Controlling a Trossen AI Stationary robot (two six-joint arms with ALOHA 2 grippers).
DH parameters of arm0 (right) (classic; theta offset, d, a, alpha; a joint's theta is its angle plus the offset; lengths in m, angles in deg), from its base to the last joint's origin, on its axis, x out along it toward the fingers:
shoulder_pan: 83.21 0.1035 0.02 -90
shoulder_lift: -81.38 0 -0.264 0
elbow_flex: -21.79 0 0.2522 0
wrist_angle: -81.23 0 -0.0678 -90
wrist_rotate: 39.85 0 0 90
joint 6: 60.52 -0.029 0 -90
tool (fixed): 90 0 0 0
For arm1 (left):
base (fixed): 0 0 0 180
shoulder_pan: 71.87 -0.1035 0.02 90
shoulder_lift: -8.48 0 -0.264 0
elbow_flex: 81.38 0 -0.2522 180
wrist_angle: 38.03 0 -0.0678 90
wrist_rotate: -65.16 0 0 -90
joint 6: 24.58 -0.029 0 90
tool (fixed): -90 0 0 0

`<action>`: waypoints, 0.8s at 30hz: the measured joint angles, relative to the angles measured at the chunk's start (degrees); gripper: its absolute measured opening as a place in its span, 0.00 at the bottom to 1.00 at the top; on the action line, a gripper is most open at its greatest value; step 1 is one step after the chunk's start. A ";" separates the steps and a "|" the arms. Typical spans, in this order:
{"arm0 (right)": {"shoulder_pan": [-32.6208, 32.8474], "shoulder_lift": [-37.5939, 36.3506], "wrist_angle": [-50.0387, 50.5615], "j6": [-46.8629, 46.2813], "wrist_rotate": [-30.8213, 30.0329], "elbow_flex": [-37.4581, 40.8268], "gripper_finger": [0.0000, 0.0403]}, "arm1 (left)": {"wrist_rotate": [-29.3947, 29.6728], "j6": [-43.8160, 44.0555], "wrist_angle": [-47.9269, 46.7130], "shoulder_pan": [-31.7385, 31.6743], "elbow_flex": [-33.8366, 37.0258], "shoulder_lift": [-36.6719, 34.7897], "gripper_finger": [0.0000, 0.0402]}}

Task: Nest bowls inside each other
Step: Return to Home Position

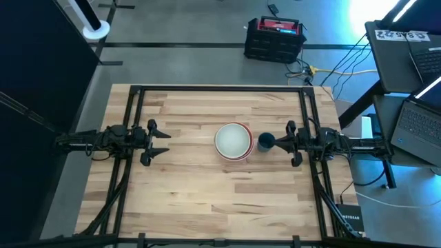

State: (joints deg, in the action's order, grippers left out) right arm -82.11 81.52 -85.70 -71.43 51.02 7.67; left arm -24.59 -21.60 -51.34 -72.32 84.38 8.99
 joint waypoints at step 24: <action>0.01 0.00 -0.25 9.26 1.59 0.00 0.00 | 0.00 0.00 0.00 0.00 0.00 0.00 0.61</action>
State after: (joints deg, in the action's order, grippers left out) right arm -82.10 81.52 -85.95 -62.17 52.60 7.67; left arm -24.59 -21.60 -51.34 -72.32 84.38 8.99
